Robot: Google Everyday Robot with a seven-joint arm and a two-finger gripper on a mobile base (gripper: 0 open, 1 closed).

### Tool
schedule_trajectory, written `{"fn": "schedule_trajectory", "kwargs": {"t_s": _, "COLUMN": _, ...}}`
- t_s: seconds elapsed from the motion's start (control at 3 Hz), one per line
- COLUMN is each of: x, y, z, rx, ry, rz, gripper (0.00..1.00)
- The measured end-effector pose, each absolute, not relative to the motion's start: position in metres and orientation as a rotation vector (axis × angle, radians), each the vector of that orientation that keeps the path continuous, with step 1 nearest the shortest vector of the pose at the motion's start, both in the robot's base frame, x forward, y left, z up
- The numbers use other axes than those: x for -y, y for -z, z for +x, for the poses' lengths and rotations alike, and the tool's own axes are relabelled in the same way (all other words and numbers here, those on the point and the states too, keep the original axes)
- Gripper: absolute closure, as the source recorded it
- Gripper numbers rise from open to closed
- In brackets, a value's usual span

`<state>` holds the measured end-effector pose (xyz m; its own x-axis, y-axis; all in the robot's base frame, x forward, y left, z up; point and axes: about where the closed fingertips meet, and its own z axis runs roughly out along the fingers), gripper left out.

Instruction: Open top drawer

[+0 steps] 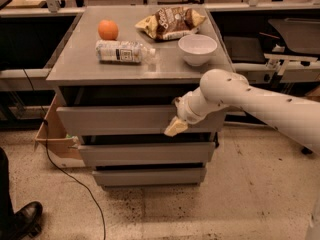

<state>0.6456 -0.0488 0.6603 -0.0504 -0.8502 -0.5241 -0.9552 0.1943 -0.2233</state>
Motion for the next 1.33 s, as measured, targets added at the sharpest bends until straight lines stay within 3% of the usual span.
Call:
{"fn": "schedule_trajectory", "kwargs": {"t_s": 0.33, "x": 0.049, "y": -0.672, "z": 0.646, "rx": -1.924, "ry": -0.248, "rz": -1.68, "gripper": 0.78}}
{"fn": "schedule_trajectory", "kwargs": {"t_s": 0.67, "x": 0.049, "y": -0.682, "z": 0.646, "rx": -1.924, "ry": -0.248, "rz": -1.68, "gripper": 1.0}}
{"fn": "schedule_trajectory", "kwargs": {"t_s": 1.0, "x": 0.049, "y": -0.684, "z": 0.645, "rx": -1.924, "ry": -0.248, "rz": -1.681, "gripper": 1.0}}
{"fn": "schedule_trajectory", "kwargs": {"t_s": 1.33, "x": 0.048, "y": -0.681, "z": 0.63, "rx": -1.938, "ry": -0.281, "rz": -1.699, "gripper": 0.81}}
